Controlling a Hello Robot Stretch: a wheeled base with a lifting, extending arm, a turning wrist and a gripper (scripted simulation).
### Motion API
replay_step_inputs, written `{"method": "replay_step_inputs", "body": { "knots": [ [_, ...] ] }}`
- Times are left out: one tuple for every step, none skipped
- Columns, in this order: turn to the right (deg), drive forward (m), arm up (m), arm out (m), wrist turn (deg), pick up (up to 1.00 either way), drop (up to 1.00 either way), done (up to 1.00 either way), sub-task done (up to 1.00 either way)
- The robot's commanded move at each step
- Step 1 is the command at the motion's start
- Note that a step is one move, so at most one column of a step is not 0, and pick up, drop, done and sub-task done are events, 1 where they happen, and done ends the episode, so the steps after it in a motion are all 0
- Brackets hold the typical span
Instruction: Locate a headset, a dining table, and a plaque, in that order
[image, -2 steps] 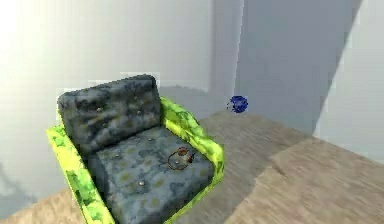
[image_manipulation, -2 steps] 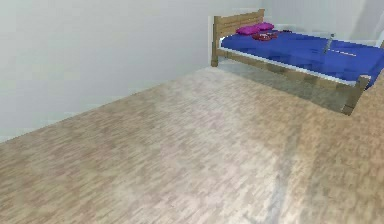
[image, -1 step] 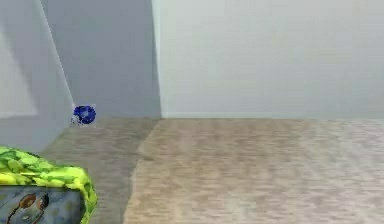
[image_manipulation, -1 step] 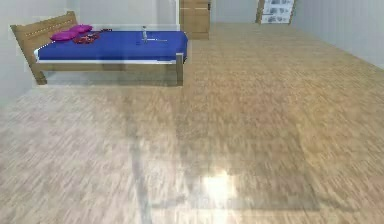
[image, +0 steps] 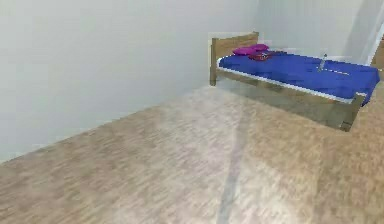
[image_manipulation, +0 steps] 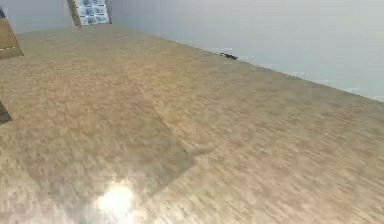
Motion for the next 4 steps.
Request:
{"method": "replay_step_inputs", "body": {
  "knots": [
    [45.0, 0.00, 0.00, 0.00, 0.0, 0.00, 0.00, 0.00, 0.00],
    [12.0, 0.00, 0.00, 0.00, 0.0, 0.00, 0.00, 0.00, 0.00],
    [0.0, 1.00, 0.00, 0.00, 0.0, 0.00, 0.00, 0.00, 0.00],
    [0.0, 1.00, 0.00, 0.00, 0.0, 0.00, 0.00, 0.00, 0.00]
  ]
}}
